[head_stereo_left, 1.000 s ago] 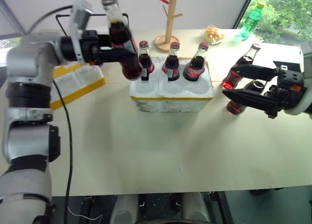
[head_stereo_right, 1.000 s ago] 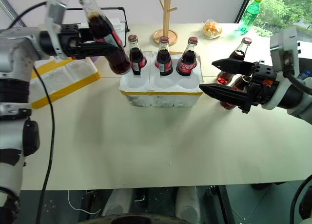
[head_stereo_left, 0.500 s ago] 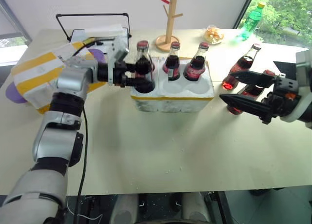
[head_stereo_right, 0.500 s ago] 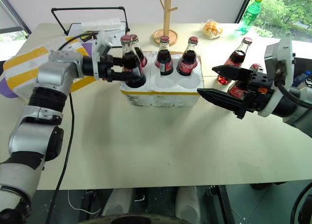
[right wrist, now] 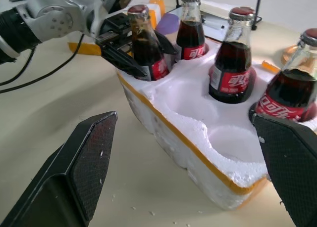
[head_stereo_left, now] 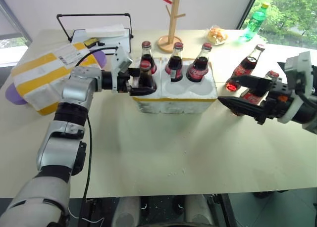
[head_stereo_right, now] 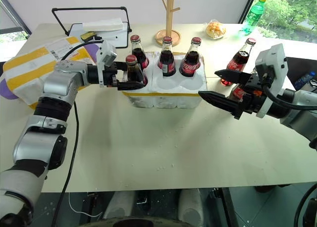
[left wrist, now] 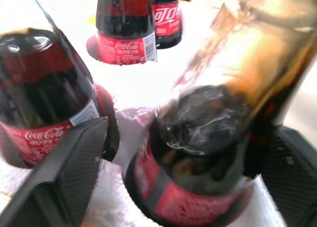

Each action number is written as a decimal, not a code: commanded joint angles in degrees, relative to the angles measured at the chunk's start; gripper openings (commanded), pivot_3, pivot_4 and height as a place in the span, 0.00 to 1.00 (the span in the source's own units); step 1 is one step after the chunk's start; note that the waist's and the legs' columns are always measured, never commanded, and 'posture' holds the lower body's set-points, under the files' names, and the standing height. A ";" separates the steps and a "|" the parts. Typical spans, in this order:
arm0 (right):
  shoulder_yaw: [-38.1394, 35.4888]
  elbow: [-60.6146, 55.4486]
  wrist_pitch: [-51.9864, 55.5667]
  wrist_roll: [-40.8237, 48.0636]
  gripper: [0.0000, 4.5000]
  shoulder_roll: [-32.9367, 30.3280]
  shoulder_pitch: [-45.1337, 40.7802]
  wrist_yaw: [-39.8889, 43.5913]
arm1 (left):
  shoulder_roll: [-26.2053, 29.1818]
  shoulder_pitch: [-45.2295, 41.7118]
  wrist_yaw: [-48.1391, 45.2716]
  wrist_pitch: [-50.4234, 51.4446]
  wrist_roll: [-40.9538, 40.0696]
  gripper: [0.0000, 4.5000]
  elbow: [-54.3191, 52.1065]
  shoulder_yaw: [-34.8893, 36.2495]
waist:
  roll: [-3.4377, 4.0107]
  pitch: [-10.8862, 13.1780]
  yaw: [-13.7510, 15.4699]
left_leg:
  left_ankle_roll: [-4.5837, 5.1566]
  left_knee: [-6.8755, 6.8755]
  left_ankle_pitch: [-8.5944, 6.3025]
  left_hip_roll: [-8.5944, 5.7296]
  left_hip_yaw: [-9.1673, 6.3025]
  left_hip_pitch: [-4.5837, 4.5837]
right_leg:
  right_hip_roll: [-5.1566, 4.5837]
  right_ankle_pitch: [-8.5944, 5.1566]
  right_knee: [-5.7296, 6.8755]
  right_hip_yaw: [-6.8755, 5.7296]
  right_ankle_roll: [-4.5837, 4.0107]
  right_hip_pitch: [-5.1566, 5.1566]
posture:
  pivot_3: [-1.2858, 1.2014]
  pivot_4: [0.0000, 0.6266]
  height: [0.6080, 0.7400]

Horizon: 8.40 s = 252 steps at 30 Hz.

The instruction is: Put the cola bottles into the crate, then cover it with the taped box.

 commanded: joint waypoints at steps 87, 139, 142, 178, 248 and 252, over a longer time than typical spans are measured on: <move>11.65 12.64 -8.11 -15.52 0.61 26.04 -24.87 -13.91 | 18.46 18.77 15.26 32.85 -34.06 1.00 -50.51 14.08 | 0.65 0.15 -1.42 | -0.18 -0.31 0.08 0.01 0.08 0.57 | 0.11 -0.06 0.00 0.15 0.05 0.40 | 0.52 0.24 1.00; 2.87 3.48 3.18 -28.04 0.98 23.28 -7.67 -10.16 | 14.76 15.22 13.61 28.02 -32.86 1.00 -48.86 8.36 | 0.55 0.10 -0.06 | -0.27 -0.27 0.13 -0.05 0.14 0.21 | 0.14 -0.05 0.01 0.06 0.05 0.14 | 0.52 0.24 1.00; -2.05 1.54 4.30 -28.00 0.98 24.04 -3.54 -14.86 | 13.30 13.37 12.51 27.29 -32.01 1.00 -47.18 6.93 | 0.56 0.10 -0.14 | -0.28 -0.25 0.14 -0.07 0.16 0.22 | 0.12 -0.05 0.01 0.08 0.05 0.12 | 0.52 0.24 1.00; 9.35 65.89 -36.27 -45.81 0.98 27.55 -31.74 -19.39 | 14.26 13.63 16.70 30.72 -33.43 1.00 -51.29 9.86 | 0.60 0.10 -1.76 | -0.27 -0.28 0.16 -0.05 0.15 0.27 | 0.14 -0.06 0.03 0.14 0.06 0.16 | 0.52 0.24 1.00; 23.21 20.60 -11.84 -33.35 0.61 22.63 -19.62 -1.46 | 15.63 13.33 14.94 30.19 -32.42 1.00 -50.68 9.78 | 1.00 0.36 -1.40 | -0.29 -0.27 0.17 -0.06 0.15 0.20 | 0.14 -0.05 0.07 0.12 0.06 0.08 | 0.52 0.24 1.00; 23.50 23.33 -11.35 -33.91 0.99 23.33 -19.75 -0.98 | 15.68 13.19 14.83 30.16 -32.30 1.00 -50.61 9.60 | 1.00 0.35 -1.43 | -0.29 -0.27 0.17 -0.06 0.15 0.20 | 0.15 -0.05 0.07 0.12 0.06 0.09 | 0.52 0.24 1.00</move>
